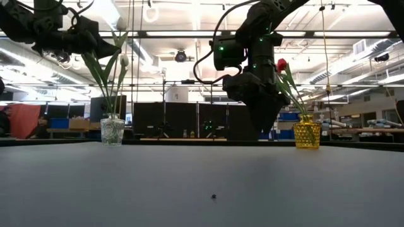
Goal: Sort flowers into vase by color
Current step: Put the white flower into the transparent vase
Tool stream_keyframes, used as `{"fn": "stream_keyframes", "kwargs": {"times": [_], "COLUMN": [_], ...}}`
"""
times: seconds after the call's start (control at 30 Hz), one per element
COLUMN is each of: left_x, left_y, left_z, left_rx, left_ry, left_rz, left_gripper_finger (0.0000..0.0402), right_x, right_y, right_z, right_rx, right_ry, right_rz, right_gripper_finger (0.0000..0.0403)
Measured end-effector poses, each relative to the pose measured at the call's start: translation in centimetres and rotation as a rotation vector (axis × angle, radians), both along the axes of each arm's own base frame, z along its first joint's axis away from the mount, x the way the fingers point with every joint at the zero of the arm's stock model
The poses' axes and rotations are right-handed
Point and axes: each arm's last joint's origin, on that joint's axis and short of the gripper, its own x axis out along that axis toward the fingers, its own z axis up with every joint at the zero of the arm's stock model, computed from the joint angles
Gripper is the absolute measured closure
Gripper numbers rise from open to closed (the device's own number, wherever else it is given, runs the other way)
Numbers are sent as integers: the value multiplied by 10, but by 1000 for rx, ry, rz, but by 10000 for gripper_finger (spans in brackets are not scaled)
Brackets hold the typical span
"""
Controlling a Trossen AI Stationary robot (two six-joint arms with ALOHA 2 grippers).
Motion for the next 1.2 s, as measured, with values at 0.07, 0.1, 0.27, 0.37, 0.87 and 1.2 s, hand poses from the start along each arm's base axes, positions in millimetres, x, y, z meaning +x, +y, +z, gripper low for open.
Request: {"fn": "stream_keyframes", "kwargs": {"times": [0.07, 0.1, 0.27, 0.37, 0.87, 1.2], "left_x": [0, 0, 0, 0, 10, 11], "left_y": [0, 0, -1, -1, 10, 13], "left_z": [0, 0, 3, 7, -2, -5], "left_rx": [-1, 0, 30, 62, 51, 18], "left_ry": [0, 0, -12, -27, -11, -19], "left_rz": [1, 1, 6, 9, -41, -48], "left_gripper_finger": [390, 390, 390, 390, 390, 390], "right_x": [0, 0, 0, 0, 0, 0], "right_y": [0, -1, -1, 0, 0, 0], "right_z": [0, 0, 0, 0, 0, 0], "right_rx": [0, -1, 2, 7, 28, 32], "right_ry": [0, 0, -1, -2, -5, -3], "right_rz": [2, 2, 2, 2, -7, -23], "right_gripper_finger": [243, 243, 243, 243, 243, 243]}}
